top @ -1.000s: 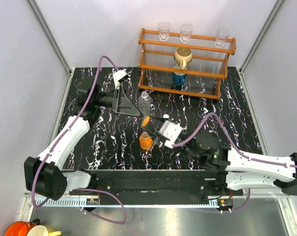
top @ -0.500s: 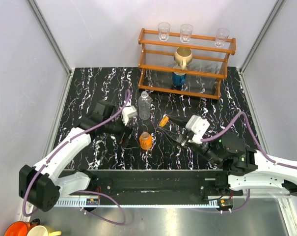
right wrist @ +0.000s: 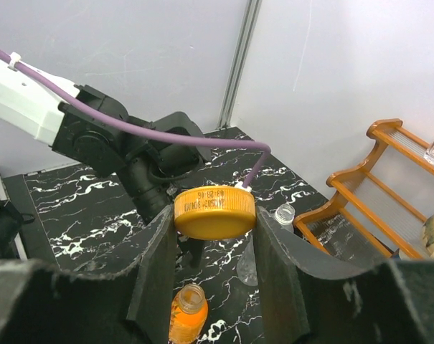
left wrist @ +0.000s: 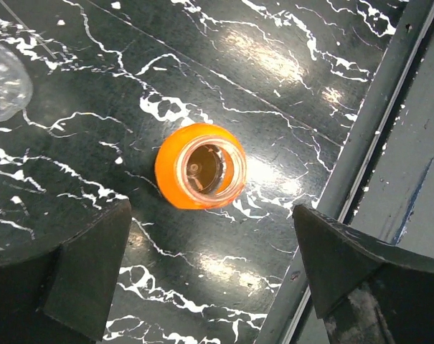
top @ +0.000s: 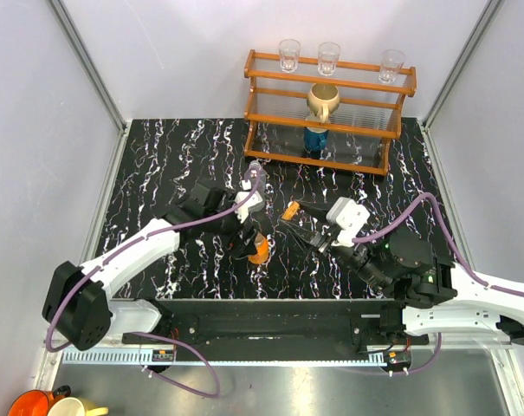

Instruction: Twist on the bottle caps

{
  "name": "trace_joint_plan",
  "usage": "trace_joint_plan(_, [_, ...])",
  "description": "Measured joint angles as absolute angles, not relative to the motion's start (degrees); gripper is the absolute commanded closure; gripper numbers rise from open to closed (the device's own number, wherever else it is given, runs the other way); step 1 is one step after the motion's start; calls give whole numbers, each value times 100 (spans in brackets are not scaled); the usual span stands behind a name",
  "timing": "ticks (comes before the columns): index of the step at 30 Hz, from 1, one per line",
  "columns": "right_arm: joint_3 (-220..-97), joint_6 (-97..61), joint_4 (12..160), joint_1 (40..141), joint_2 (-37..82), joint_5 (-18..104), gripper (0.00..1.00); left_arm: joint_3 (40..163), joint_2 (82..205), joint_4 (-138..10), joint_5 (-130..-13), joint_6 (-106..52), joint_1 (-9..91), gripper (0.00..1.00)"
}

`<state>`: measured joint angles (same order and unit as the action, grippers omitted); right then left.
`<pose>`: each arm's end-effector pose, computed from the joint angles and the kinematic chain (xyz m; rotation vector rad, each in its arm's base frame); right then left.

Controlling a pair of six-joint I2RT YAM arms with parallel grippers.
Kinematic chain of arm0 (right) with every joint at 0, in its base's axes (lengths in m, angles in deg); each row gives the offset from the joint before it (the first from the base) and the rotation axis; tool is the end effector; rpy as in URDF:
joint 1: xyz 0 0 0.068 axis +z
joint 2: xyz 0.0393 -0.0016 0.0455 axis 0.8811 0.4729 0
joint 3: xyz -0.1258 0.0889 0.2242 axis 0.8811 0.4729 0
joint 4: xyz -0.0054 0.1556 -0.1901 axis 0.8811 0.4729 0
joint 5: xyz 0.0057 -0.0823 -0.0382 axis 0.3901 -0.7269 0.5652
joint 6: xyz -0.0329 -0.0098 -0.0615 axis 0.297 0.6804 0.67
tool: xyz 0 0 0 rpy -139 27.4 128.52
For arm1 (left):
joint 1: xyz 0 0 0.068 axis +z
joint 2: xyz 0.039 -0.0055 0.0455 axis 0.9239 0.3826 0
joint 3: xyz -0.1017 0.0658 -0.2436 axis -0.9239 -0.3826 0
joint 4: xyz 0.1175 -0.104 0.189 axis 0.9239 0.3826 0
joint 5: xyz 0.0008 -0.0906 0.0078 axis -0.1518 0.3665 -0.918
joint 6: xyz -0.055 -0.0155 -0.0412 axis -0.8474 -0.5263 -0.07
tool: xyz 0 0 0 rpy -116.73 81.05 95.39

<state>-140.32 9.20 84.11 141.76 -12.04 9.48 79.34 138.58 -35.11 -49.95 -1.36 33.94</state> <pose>0.0552 0.1660 0.4352 -0.7803 1.1567 0.5602 0.1940 -0.1632 0.2462 1.1830 2.0871 -0.7876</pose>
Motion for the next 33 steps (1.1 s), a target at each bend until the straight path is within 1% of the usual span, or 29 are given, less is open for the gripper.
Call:
trace_joint_plan(16, [-14032, 791, 8519, 14176, -1462, 823, 68, 7936, 14630, -4003, -5004, -460, 3178, 17])
trace_joint_plan(17, [-14032, 778, 8523, 14176, -1484, 821, 68, 7940, 14658, -4038, -5010, -469, 3167, 21])
trace_joint_plan(23, [-14032, 680, 8529, 14176, -1538, 814, 68, 8054, 14785, -4193, -5015, -602, 3147, 31])
trace_joint_plan(24, [-14032, 665, 8532, 14176, -1538, 814, 68, 8069, 14785, -4217, -5017, -608, 3147, 35])
trace_joint_plan(27, [-14021, 625, 8534, 14176, -1547, 812, 69, 8100, 14785, -4244, -5019, -635, 3143, 42])
trace_joint_plan(33, [-14013, 562, 8731, 14176, -1641, 786, 69, 8100, 14894, -4219, -5043, -626, 3099, 43])
